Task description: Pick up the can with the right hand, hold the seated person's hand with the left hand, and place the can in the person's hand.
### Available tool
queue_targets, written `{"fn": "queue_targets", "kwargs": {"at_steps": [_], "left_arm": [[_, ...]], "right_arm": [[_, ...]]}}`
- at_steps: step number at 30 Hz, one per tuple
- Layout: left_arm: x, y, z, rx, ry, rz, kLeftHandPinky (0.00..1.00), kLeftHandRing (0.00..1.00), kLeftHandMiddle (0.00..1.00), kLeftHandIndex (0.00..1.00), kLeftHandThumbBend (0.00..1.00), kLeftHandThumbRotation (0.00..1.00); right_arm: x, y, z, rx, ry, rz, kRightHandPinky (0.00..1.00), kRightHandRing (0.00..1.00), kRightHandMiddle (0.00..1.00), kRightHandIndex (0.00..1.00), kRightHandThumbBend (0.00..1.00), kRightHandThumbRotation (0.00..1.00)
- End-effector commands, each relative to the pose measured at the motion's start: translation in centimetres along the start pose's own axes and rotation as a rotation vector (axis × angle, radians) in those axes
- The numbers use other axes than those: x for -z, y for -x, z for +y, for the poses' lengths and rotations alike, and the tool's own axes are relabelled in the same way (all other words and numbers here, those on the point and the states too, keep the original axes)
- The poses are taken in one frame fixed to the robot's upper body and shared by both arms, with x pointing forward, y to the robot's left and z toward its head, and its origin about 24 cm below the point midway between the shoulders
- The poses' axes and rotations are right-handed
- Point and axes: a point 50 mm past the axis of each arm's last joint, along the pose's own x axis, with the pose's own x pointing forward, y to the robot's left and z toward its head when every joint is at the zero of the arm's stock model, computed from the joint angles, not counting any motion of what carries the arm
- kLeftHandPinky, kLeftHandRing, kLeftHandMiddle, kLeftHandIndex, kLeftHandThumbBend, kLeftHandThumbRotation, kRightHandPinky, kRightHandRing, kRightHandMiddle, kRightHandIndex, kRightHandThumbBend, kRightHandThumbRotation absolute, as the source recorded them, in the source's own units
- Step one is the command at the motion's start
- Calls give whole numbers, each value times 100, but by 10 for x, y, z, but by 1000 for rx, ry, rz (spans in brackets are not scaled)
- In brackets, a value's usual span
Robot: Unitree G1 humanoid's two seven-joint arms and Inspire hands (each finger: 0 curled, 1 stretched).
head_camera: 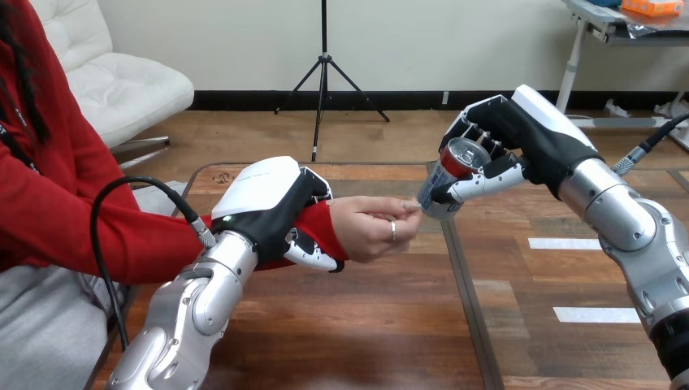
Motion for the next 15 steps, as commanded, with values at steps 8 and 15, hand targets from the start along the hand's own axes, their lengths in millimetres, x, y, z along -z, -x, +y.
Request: {"fn": "queue_targets", "kwargs": {"at_steps": [8,15], "left_arm": [[-36,-14,18,-66,31,-135,26,31,37,36,70,0],[-37,-15,19,-68,32,-137,26,31,37,36,70,0]], "right_arm": [[-39,-14,-25,85,21,-161,34,37,43,46,72,0],[-42,-15,-23,79,22,-164,34,38,43,46,72,0]]}}
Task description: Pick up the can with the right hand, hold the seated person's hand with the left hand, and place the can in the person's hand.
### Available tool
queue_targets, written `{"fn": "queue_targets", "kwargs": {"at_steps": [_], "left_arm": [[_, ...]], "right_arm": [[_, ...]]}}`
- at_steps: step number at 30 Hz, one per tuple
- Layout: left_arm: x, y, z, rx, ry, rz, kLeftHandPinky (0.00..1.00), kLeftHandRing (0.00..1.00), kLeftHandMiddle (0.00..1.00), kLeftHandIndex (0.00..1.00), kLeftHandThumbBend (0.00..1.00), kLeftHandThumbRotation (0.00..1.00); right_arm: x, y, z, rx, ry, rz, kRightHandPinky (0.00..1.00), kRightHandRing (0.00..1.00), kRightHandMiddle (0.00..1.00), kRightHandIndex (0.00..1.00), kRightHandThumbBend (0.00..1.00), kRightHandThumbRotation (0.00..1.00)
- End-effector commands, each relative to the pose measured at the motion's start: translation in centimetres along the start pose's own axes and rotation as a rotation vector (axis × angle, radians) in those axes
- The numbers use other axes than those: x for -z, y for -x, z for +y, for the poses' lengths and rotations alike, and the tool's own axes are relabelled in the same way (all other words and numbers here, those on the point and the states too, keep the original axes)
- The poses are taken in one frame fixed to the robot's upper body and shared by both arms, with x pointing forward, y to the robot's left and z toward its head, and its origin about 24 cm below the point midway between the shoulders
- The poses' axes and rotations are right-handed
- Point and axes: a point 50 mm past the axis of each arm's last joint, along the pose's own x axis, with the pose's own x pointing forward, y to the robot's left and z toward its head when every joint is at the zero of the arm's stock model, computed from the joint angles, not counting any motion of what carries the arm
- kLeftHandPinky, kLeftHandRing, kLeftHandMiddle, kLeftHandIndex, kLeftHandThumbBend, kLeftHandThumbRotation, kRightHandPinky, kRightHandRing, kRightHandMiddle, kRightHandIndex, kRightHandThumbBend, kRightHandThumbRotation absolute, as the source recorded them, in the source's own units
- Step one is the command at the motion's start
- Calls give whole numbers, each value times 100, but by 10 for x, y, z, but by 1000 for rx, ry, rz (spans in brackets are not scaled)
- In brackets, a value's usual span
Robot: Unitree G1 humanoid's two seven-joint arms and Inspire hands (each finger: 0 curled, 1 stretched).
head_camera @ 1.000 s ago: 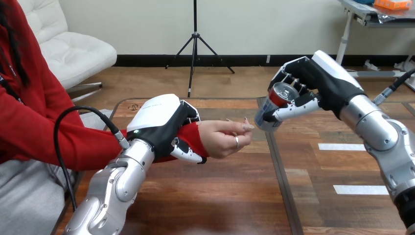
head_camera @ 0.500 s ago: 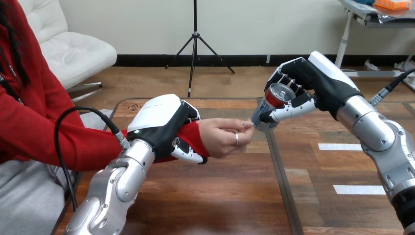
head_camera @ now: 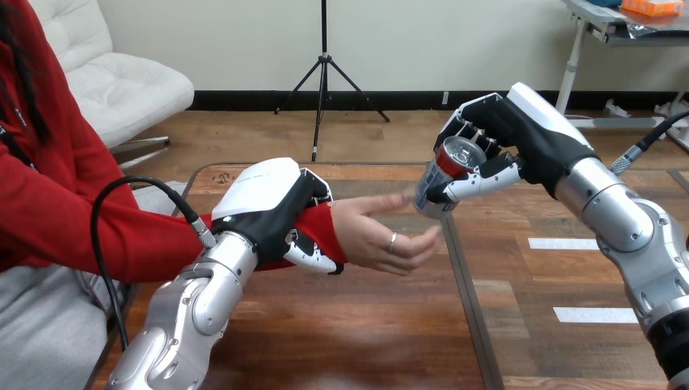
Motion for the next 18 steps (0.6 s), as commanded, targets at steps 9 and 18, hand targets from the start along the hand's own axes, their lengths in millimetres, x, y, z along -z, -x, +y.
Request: {"fn": "queue_targets", "kwargs": {"at_steps": [9,18], "left_arm": [[-37,-15,20,-76,37,-145,26,31,38,36,70,0],[-39,-16,21,-75,39,-142,28,32,38,37,69,0]], "right_arm": [[-42,-17,-22,77,26,-149,32,36,42,46,73,0],[-46,-19,-20,69,28,-157,30,35,41,45,73,0]]}}
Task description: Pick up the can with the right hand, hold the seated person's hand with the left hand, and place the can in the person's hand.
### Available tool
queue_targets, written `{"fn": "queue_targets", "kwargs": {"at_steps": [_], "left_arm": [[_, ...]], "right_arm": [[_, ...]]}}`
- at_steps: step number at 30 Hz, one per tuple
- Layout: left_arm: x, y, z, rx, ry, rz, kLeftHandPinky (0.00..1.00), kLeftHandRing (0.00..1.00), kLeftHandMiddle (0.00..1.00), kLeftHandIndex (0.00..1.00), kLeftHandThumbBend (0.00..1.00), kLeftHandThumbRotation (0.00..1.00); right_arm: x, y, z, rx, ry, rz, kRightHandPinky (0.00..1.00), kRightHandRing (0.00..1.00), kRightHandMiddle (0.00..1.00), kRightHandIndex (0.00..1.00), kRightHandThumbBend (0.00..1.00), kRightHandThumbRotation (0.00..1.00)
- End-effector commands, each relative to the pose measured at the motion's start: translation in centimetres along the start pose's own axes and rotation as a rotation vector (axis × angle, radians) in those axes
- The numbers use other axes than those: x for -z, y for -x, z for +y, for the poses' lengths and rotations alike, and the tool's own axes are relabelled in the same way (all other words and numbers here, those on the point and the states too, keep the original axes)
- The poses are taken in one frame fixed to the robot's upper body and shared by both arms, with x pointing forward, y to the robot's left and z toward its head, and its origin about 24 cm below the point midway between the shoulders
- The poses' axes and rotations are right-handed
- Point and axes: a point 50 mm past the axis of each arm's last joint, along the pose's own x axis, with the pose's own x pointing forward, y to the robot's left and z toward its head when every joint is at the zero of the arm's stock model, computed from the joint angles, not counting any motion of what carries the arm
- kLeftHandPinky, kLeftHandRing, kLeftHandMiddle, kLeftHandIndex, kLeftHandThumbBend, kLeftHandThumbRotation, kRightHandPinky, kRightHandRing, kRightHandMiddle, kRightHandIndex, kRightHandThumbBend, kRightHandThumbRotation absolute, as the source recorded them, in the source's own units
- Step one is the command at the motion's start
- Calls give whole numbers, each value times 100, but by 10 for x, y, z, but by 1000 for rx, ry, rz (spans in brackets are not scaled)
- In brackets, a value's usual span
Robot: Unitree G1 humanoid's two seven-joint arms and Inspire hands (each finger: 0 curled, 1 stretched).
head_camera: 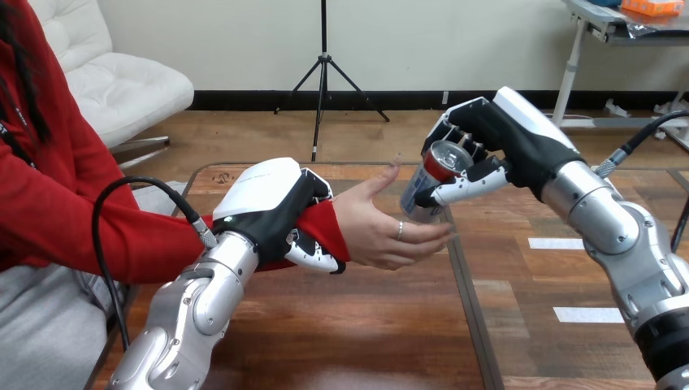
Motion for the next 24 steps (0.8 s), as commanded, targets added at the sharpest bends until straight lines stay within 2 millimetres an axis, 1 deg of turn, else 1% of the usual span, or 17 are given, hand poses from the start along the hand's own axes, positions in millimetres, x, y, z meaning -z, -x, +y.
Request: {"fn": "queue_targets", "kwargs": {"at_steps": [1,24], "left_arm": [[-38,-15,21,-76,34,-142,28,33,38,37,69,0],[-40,-17,24,-80,40,-142,29,34,40,38,69,0]], "right_arm": [[-41,-15,-30,84,45,-144,30,34,41,45,73,0],[-47,-15,-23,61,32,-175,31,34,40,45,73,0]]}}
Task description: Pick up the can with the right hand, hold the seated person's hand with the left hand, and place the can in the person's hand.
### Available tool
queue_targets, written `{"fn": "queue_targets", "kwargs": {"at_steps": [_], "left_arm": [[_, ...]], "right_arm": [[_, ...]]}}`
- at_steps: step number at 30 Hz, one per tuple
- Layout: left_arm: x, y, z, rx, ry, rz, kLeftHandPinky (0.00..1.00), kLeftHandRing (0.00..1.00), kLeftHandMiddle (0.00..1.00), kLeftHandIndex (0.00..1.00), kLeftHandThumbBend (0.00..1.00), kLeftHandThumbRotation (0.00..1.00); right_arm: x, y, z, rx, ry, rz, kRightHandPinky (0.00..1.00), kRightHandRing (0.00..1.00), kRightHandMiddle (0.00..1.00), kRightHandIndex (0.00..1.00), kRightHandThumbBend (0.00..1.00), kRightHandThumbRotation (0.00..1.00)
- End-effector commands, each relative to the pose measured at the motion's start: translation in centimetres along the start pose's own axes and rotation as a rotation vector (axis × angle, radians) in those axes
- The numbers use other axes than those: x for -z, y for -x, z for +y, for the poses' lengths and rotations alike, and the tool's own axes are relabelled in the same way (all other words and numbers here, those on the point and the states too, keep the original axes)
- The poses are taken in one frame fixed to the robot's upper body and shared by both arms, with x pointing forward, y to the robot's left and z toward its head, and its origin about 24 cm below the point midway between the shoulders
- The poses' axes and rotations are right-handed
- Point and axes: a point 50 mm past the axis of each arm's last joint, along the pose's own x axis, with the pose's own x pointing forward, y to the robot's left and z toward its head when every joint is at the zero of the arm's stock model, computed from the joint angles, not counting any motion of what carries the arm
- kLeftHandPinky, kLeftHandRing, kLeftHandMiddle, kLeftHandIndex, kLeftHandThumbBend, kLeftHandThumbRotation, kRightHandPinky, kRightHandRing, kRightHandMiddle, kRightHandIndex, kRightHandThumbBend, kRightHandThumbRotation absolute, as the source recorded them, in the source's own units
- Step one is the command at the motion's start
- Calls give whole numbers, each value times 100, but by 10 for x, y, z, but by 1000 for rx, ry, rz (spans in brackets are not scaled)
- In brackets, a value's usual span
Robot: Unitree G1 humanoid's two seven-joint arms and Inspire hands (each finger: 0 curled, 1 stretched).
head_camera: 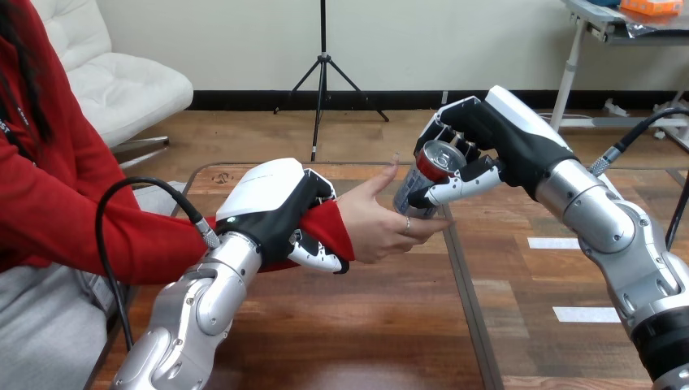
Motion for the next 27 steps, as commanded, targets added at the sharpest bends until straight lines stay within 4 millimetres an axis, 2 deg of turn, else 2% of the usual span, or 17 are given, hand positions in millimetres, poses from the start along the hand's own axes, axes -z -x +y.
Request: {"fn": "queue_targets", "kwargs": {"at_steps": [1,27], "left_arm": [[-39,-16,25,-84,28,-141,29,34,40,38,69,0],[-41,-17,24,-85,28,-145,29,35,40,39,69,0]], "right_arm": [[-41,-14,-24,70,30,-149,31,34,40,45,73,0],[-46,-15,-16,45,30,-157,31,34,40,46,71,0]]}}
